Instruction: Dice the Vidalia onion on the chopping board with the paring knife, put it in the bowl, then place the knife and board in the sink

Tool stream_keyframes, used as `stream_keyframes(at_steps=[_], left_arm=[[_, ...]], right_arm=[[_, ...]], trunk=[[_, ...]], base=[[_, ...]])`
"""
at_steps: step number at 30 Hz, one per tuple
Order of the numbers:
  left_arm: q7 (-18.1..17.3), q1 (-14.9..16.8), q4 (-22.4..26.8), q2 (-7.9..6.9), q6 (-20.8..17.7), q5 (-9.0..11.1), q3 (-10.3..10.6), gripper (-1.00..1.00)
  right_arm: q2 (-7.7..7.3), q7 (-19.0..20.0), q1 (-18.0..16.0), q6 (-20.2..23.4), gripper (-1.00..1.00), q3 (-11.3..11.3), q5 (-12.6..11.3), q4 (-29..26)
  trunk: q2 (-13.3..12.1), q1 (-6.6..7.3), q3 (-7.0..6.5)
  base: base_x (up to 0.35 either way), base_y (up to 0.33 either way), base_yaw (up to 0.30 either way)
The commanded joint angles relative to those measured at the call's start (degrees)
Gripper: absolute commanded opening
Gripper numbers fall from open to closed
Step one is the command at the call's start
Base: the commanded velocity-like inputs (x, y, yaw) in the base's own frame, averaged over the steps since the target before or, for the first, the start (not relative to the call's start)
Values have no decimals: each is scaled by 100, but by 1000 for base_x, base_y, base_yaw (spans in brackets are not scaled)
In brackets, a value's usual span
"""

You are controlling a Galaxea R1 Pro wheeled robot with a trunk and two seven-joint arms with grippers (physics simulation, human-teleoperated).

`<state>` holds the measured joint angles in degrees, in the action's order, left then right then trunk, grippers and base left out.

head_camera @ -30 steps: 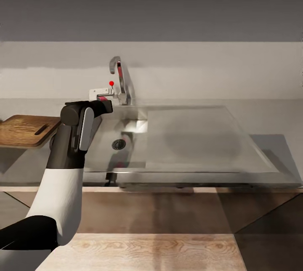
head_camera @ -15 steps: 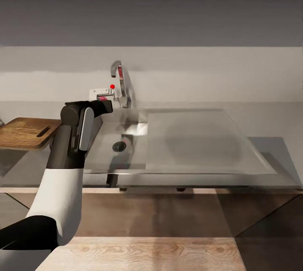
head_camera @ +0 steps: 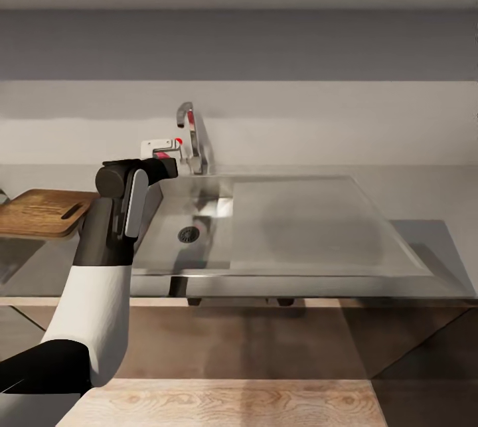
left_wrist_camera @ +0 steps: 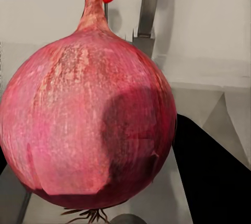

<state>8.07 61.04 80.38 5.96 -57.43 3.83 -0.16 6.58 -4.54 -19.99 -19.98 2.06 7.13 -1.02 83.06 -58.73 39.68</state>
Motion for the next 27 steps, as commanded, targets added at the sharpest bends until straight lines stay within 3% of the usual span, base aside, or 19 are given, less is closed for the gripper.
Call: stream_keyframes(at_steps=[1, 22, 27], left_arm=[[38, 4, 4, 2, -22, 39, -2, -100], [43, 4, 4, 2, -22, 39, -1, -100], [45, 4, 4, 2, -22, 39, -2, -100]], right_arm=[[2, -37, -2, -14, 100, 22, 60, 5], [2, -29, 0, -12, 100, 27, 60, -3], [2, -30, -3, -7, 100, 26, 60, -3]], trunk=[[2, 0, -4], [2, 0, -129], [2, 0, -129]], base=[[0, 0, 0], [-2, 1, 0], [-114, 196, 0]])
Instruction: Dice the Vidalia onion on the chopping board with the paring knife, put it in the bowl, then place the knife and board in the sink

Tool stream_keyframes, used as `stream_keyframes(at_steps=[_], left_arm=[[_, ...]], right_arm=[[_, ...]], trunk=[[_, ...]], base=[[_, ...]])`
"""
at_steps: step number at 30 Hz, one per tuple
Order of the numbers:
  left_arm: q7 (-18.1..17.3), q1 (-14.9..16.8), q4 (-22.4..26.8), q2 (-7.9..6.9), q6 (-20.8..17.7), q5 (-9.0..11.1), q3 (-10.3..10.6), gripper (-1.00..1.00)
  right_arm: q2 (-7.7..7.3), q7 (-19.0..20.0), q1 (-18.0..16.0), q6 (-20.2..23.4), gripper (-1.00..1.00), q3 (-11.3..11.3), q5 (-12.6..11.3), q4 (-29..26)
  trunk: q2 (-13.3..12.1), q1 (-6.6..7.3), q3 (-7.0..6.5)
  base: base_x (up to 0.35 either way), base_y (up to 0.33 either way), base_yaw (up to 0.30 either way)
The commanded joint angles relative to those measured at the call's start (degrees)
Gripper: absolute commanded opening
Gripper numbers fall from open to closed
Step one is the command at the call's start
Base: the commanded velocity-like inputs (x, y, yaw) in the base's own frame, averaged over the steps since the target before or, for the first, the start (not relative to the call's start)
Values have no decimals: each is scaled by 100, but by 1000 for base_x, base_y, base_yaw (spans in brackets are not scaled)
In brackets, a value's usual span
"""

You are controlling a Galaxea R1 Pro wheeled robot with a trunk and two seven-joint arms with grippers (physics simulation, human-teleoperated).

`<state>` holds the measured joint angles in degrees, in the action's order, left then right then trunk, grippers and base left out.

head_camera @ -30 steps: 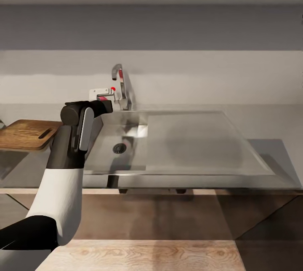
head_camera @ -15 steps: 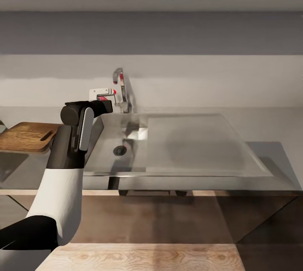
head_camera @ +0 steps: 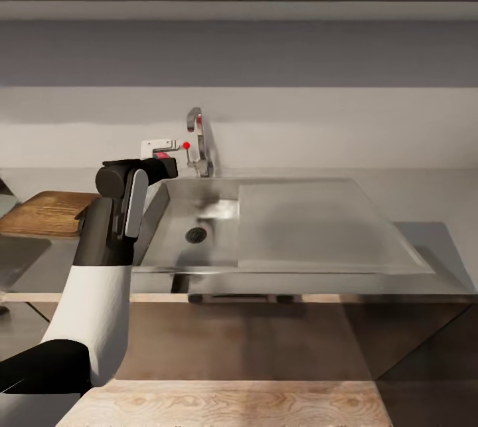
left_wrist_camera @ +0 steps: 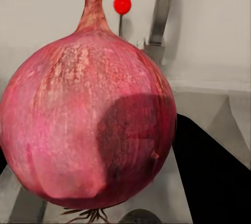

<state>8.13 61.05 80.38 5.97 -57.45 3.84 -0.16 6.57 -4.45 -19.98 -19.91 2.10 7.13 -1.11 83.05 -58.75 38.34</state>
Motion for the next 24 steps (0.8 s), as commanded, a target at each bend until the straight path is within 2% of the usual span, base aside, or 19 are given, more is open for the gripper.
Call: stream_keyframes(at_steps=[1, 9, 24], left_arm=[[39, 3, 4, 1, -21, 38, -2, -100], [38, 3, 5, -55, -23, 38, -2, -100], [37, 3, -4, -96, -29, 38, -6, -100]], right_arm=[[2, -39, -3, -14, 100, 22, 61, 6], [2, -39, -3, -14, 100, 19, 61, 6], [2, -39, -3, -15, 100, 22, 61, 6]], trunk=[[3, 2, 5], [3, 2, 5], [3, 2, 5]], base=[[-139, 254, 0], [-88, 280, 0], [96, 286, 0]])
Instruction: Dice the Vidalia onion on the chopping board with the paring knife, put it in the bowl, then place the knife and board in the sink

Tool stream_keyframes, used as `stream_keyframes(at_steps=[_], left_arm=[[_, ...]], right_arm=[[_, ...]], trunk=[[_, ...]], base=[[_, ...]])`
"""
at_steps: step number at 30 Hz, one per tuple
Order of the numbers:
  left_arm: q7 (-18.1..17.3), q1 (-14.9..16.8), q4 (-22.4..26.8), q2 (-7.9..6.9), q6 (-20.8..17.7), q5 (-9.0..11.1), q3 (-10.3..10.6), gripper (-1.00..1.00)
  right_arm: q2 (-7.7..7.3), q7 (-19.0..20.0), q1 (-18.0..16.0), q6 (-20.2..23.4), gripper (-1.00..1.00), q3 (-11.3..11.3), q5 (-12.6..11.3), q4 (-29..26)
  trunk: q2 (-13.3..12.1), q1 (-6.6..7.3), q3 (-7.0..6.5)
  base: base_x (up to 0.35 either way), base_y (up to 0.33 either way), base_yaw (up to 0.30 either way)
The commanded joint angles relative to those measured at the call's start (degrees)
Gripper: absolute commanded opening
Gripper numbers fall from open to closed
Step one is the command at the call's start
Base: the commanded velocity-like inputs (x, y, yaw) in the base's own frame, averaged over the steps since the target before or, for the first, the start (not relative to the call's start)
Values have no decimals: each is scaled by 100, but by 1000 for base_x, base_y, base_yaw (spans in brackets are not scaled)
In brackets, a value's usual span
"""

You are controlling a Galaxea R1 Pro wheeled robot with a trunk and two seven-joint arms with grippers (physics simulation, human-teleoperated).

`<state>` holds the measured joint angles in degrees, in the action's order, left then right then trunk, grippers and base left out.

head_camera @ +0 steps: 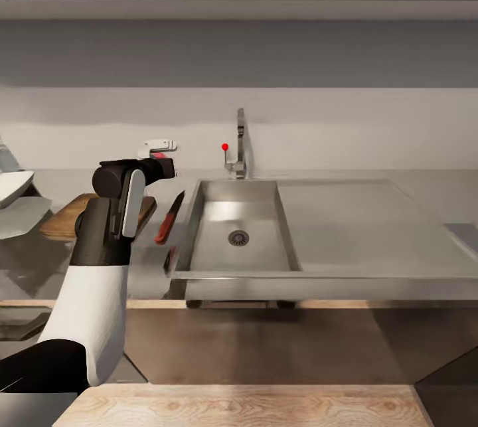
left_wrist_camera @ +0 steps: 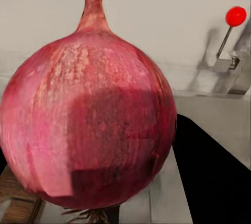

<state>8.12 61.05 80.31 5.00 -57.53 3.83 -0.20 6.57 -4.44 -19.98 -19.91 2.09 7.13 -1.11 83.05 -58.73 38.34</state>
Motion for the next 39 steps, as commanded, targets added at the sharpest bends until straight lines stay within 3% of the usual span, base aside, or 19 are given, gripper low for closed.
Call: stream_keyframes(at_steps=[1, 39], left_arm=[[37, 3, 3, 1, -21, 39, -4, -100], [40, 0, -45, 1, -20, 39, -6, -100]], right_arm=[[2, -39, -3, -14, 100, 21, 61, 6], [2, -31, -3, -13, 100, 19, 61, 6]], trunk=[[2, 0, 5], [2, 0, 5]], base=[[11, 297, 0], [28, 298, 0]])
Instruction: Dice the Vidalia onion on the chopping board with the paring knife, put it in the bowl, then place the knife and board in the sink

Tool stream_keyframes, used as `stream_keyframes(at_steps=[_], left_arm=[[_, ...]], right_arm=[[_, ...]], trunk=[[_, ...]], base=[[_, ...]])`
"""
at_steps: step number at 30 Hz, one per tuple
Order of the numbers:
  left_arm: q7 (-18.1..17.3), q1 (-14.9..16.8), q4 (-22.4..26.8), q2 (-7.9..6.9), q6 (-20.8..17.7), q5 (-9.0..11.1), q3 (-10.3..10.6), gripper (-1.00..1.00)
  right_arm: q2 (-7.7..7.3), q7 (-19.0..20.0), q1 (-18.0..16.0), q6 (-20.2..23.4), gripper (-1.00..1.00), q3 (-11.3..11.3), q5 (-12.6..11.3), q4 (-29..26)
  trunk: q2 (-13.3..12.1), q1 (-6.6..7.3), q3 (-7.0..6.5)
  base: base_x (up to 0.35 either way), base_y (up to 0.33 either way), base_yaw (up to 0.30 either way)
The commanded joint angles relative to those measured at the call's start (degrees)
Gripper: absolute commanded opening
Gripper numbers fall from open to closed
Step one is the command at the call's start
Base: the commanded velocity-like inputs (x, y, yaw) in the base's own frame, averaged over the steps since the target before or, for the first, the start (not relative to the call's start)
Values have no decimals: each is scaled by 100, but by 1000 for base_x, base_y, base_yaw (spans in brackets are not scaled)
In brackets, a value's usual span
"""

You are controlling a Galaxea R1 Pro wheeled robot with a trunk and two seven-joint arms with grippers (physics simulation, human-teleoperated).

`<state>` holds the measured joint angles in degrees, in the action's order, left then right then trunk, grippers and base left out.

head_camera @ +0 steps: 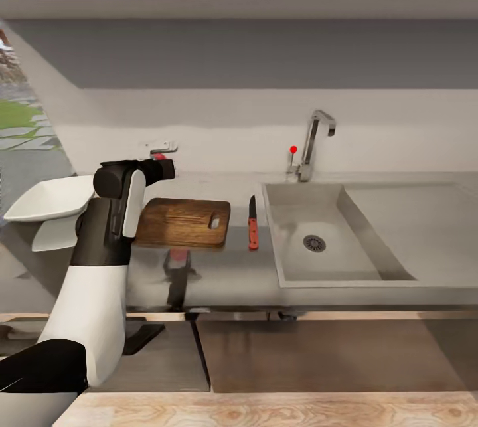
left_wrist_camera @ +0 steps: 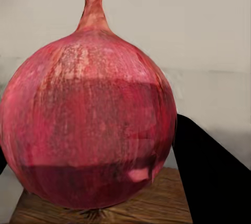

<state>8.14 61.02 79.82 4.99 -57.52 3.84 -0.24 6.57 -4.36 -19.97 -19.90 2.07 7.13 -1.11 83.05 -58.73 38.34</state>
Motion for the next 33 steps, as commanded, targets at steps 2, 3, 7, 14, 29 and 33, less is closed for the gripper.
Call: stream_keyframes(at_steps=[2, 3, 7, 14, 29, 33], left_arm=[[34, -24, -5, 2, -19, 38, -2, -100], [36, -45, -7, 2, -17, 38, -2, -100], [31, -89, -13, 2, -14, 38, -2, -100], [30, -262, -34, 2, -6, 45, 5, -100], [30, -281, -193, 10, 2, 56, 7, -100], [30, -283, -195, 10, 4, 56, 9, -100]], right_arm=[[2, -39, -2, -16, 100, 22, 61, 6], [2, -42, -4, -15, 100, 22, 61, 6], [2, -45, -3, -14, 100, 24, 61, 6], [2, -45, -2, -16, 100, 22, 61, 6], [-36, -37, -6, -72, 100, 29, 72, -2], [-23, -70, -5, -46, 100, 24, 74, -4]], trunk=[[3, 0, 5], [3, 0, 5], [3, 0, 5], [3, 0, 32], [3, 0, 122], [3, 0, 122]], base=[[1, 98, 0], [1, 49, 0], [0, 18, 0], [0, 2, 0], [0, 0, 0], [0, 0, 0]])
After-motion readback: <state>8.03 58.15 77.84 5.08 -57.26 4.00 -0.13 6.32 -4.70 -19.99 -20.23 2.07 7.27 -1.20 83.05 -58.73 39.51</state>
